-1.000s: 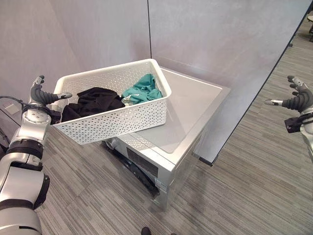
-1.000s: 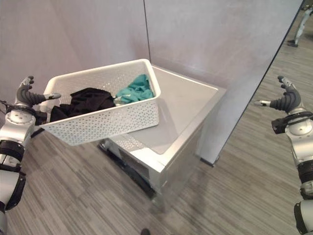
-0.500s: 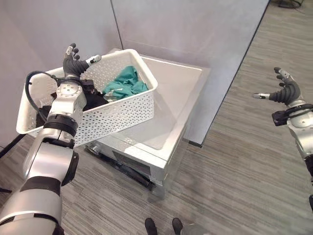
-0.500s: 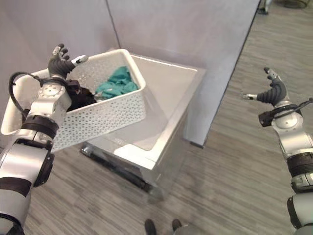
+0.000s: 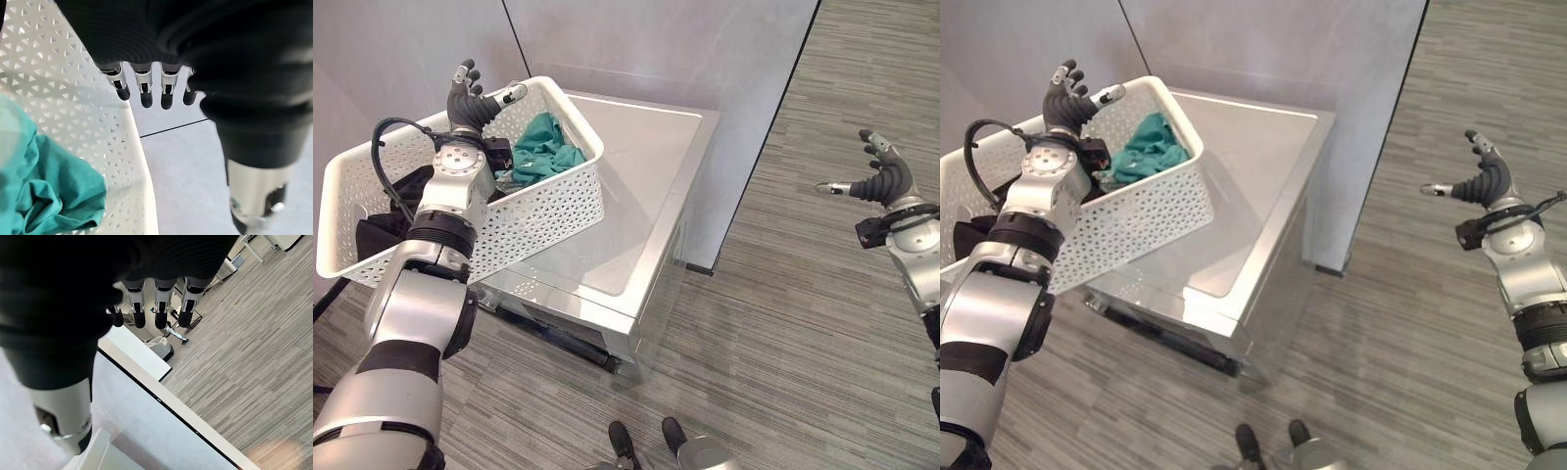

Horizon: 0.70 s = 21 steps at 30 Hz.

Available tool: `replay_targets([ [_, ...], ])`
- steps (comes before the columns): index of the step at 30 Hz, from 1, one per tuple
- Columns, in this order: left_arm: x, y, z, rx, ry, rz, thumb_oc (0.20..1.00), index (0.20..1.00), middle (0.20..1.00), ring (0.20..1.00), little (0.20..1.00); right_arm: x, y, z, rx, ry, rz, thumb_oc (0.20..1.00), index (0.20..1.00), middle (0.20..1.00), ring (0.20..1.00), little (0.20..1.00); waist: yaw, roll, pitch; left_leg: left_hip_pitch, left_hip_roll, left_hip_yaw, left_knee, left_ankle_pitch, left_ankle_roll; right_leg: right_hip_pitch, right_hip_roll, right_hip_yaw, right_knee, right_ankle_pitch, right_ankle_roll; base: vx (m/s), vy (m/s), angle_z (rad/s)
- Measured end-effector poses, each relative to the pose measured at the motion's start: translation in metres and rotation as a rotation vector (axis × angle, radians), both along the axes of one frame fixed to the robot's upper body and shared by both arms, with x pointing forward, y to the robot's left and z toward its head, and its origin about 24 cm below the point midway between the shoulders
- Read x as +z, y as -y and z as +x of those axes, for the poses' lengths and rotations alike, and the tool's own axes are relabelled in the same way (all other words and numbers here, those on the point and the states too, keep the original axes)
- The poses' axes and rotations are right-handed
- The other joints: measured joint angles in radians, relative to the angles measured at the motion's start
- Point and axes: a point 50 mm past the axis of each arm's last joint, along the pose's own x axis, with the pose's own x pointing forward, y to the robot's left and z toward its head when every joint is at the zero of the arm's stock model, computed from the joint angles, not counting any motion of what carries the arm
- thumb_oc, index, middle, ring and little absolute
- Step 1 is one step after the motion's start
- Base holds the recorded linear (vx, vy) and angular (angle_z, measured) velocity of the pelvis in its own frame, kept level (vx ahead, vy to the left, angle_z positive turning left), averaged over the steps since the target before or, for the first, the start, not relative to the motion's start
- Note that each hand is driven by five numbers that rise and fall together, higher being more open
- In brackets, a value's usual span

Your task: Grab the laundry basket,head to the washer,open it,put in the laundry and shut it.

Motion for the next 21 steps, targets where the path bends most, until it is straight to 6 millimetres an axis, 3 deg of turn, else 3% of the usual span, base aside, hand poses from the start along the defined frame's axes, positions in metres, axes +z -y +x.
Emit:
replay_targets([
  [5,0.011,0.008,0.001,-0.021,0.022,0.039,1.000,1.000,1.000,1.000,1.000,-0.006,-0.004,0.003,0.008,-0.010,0.019,1.000,1.000,1.000,1.000,1.000,0.004,0.000,0.000,0.017,-0.003,-0.003,0.000,0.000,0.000,0.027,-0.004,-0.003,-0.017,0.006,-0.003,0.02,-0.033,0.02],
  [7,0.031,0.016,0.001,-0.037,0.065,0.068,1.000,1.000,1.000,1.000,1.000,-0.009,-0.003,0.003,0.002,-0.019,0.028,1.000,1.000,1.000,1.000,1.000,0.017,0.000,0.000,0.034,-0.002,-0.005,0.000,0.000,0.000,0.046,-0.004,-0.010,-0.018,0.007,-0.005,0.01,-0.020,0.02],
  [10,0.072,0.029,-0.003,-0.073,0.191,0.082,1.000,1.000,1.000,1.000,1.000,-0.009,-0.003,0.003,0.002,-0.018,0.029,1.000,1.000,1.000,1.000,1.000,0.032,0.000,0.000,0.052,-0.003,-0.012,0.000,0.001,0.000,0.069,-0.004,-0.015,-0.018,0.005,-0.005,0.00,-0.043,0.09],
  [12,0.139,0.053,-0.023,-0.144,0.398,0.117,1.000,1.000,1.000,1.000,1.000,-0.010,0.000,0.002,-0.009,-0.019,0.037,1.000,1.000,1.000,1.000,1.000,0.032,0.004,-0.004,0.051,-0.003,-0.058,-0.005,0.000,0.000,0.078,-0.001,-0.056,-0.018,0.004,-0.005,-0.02,-0.025,0.43],
  [13,0.153,0.055,-0.029,-0.151,0.437,0.129,1.000,1.000,1.000,1.000,1.000,-0.010,0.001,0.002,-0.012,-0.019,0.040,1.000,1.000,1.000,1.000,1.000,0.033,0.005,-0.004,0.049,-0.003,-0.062,-0.005,0.001,-0.001,0.079,-0.001,-0.065,-0.018,0.004,-0.006,-0.01,-0.021,0.32],
  [16,0.178,0.049,-0.043,-0.127,0.509,0.181,1.000,1.000,1.000,1.000,1.000,-0.015,0.012,-0.005,-0.047,-0.016,0.069,1.000,1.000,1.000,1.000,1.000,0.045,0.006,-0.013,0.050,-0.005,-0.086,-0.005,0.002,-0.004,0.087,-0.001,-0.087,-0.018,0.004,-0.008,-0.01,-0.010,0.21],
  [21,0.184,0.018,-0.053,-0.042,0.525,0.236,1.000,1.000,1.000,1.000,1.000,-0.036,0.024,-0.020,-0.083,-0.058,0.106,1.000,1.000,1.000,1.000,1.000,0.077,-0.003,-0.058,0.045,-0.009,-0.114,-0.004,0.001,-0.010,0.091,-0.002,-0.122,-0.018,-0.004,-0.015,-0.02,0.008,0.19],
])
